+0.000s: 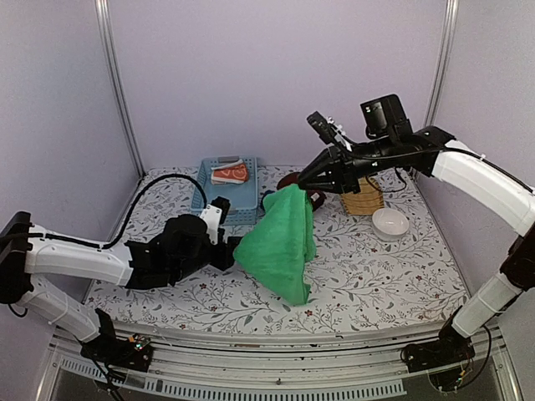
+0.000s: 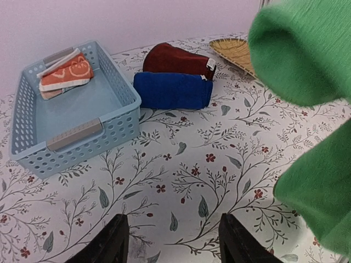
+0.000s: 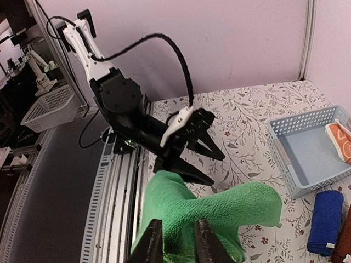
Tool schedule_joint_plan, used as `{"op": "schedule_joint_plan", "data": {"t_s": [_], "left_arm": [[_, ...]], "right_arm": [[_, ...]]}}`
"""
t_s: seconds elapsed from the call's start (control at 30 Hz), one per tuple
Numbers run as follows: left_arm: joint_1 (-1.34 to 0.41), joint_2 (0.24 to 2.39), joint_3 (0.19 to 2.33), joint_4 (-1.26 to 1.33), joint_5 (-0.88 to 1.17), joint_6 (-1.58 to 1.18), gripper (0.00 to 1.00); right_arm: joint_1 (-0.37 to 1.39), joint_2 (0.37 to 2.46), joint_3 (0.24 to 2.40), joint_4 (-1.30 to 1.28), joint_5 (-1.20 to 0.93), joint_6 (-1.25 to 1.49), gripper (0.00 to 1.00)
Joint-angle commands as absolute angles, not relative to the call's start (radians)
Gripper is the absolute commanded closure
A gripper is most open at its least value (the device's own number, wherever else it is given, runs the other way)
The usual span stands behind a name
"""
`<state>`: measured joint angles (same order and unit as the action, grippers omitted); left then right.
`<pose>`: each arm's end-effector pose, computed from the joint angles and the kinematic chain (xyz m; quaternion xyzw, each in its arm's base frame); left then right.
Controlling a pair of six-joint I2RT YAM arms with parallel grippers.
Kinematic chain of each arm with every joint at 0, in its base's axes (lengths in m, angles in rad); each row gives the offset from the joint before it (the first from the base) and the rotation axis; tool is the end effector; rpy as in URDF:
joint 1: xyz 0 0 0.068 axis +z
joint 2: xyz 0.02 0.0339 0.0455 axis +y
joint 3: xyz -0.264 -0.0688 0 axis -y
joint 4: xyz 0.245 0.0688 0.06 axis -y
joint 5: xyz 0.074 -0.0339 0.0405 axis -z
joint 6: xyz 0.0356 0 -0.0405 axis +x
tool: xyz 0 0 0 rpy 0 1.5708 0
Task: Roll the towels
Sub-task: Place the towel at the center of the board.
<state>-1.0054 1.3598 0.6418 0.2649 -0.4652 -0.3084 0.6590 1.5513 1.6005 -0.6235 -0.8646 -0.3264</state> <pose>0.1656 -0.2311 0.2093 0.1669 0.8172 -0.1603 0.5279 0.2507 0.2285 0.3967 -0.5537 0.6080 0.4348 0.3670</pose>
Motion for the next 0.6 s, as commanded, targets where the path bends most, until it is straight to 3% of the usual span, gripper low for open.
{"op": "schedule_joint_plan", "data": {"t_s": [0.0, 0.23, 0.33, 0.43, 0.57], "left_arm": [[-1.016, 1.354, 0.625, 0.269, -0.434, -0.301, 0.43], [-1.018, 1.375, 0.632, 0.180, -0.307, -0.367, 0.48], [-1.022, 1.329, 0.595, 0.160, -0.151, -0.404, 0.50], [-1.067, 1.296, 0.555, 0.215, 0.110, -0.320, 0.45], [-1.149, 1.360, 0.564, 0.200, 0.148, -0.247, 0.42]], "right_arm": [[0.571, 1.723, 1.427, -0.550, -0.924, -0.240, 0.64], [0.537, 1.688, 1.312, -0.542, -0.750, -0.329, 0.60], [0.539, 1.676, 1.249, -0.568, -0.682, -0.395, 0.61], [0.549, 1.694, 1.173, -0.563, -0.656, -0.426, 0.60], [0.597, 1.770, 1.179, -0.533, -0.561, -0.429, 0.58]]}}
